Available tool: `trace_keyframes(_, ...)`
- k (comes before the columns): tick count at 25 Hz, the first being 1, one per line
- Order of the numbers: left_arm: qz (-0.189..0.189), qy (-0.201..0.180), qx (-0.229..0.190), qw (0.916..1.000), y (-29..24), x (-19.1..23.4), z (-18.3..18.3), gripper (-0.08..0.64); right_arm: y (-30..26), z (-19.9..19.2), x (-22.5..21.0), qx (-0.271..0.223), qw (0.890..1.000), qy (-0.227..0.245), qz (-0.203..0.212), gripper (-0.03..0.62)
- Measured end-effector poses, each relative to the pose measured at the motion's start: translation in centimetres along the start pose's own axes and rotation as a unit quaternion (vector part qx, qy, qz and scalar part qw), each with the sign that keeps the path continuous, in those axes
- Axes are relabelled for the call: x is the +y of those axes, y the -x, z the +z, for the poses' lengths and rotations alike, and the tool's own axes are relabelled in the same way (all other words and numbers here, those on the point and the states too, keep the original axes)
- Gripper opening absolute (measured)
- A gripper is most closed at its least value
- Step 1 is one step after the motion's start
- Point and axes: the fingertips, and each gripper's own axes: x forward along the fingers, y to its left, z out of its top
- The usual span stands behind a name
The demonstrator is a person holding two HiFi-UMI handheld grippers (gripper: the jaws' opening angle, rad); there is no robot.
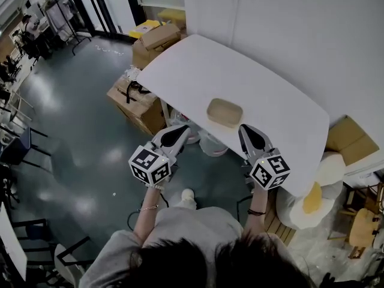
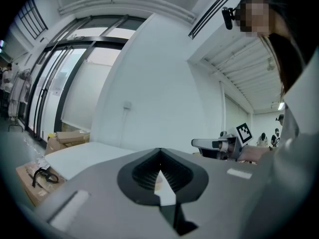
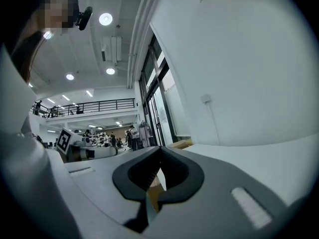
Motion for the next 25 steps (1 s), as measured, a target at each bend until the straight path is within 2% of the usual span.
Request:
trace_keyframes(8,-0.03,0.006,0.01,0.9995,-1.2,4.8,0.3,-0.005,-3.9,-0.3,0.2,-0.001,1.0,-0.002,-0.029,0.012)
trace_keyframes(15,-0.072,0.016,0.027,0.9969,-2.7,7.5,-0.2,-0.005,-6.0,-1.1,0.1,0.001,0.997,-0.008,-0.074,0.014)
trace_keyframes(25,-0.101,0.039,0.043,0.9932,-5.5,7.7,-1.8,-0.005,-5.7,-2.3,-2.3,0.014,0.993,-0.023,-0.116,0.012)
